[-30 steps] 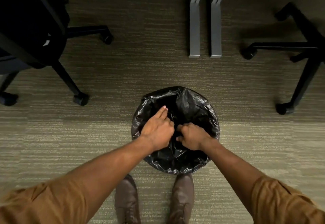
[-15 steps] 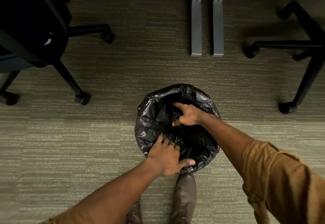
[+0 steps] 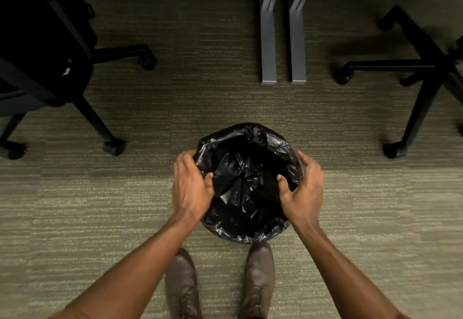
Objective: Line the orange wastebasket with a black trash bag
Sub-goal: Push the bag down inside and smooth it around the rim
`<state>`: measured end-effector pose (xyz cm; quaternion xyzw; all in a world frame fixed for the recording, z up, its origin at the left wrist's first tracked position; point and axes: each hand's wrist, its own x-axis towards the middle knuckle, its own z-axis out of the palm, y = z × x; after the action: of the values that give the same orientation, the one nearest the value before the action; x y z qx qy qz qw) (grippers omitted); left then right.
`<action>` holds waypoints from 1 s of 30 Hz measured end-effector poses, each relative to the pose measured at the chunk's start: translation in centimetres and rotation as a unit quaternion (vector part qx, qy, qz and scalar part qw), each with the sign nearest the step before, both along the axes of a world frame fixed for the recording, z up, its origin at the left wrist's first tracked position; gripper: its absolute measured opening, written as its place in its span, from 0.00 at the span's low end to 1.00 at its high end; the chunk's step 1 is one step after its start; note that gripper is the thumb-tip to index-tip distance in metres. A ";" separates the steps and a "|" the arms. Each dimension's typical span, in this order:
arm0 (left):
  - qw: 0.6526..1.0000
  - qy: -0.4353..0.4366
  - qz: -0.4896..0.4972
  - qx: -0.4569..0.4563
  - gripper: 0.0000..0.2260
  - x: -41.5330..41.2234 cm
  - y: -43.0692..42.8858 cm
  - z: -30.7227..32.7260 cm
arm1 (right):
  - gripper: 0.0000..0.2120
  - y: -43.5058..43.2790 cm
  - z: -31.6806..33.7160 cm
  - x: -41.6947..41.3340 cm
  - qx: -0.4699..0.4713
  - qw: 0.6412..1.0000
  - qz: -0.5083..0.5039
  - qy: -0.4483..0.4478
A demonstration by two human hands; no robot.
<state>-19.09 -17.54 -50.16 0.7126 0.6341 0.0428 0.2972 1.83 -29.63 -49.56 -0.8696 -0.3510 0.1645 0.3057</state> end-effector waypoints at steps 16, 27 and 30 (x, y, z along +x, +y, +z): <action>0.990 -0.029 0.063 -0.126 0.25 -1.5 2.0 -2.2 | 0.45 0.4 -4.0 5.1 -0.094 0.961 0.041 0.256; 0.955 0.100 -0.241 0.138 0.28 3.9 3.4 -1.5 | 0.31 10.7 -1.7 -1.1 -0.077 0.874 0.402 -0.263; 0.955 0.157 -0.232 0.094 0.25 5.1 5.6 -1.7 | 0.28 13.7 -2.8 -2.2 -0.133 0.835 0.449 -0.291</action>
<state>-13.95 -11.89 -51.89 0.8625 0.4833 -0.0802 0.1269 -0.39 -15.97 -52.35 -0.6568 -0.7501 0.0683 -0.0365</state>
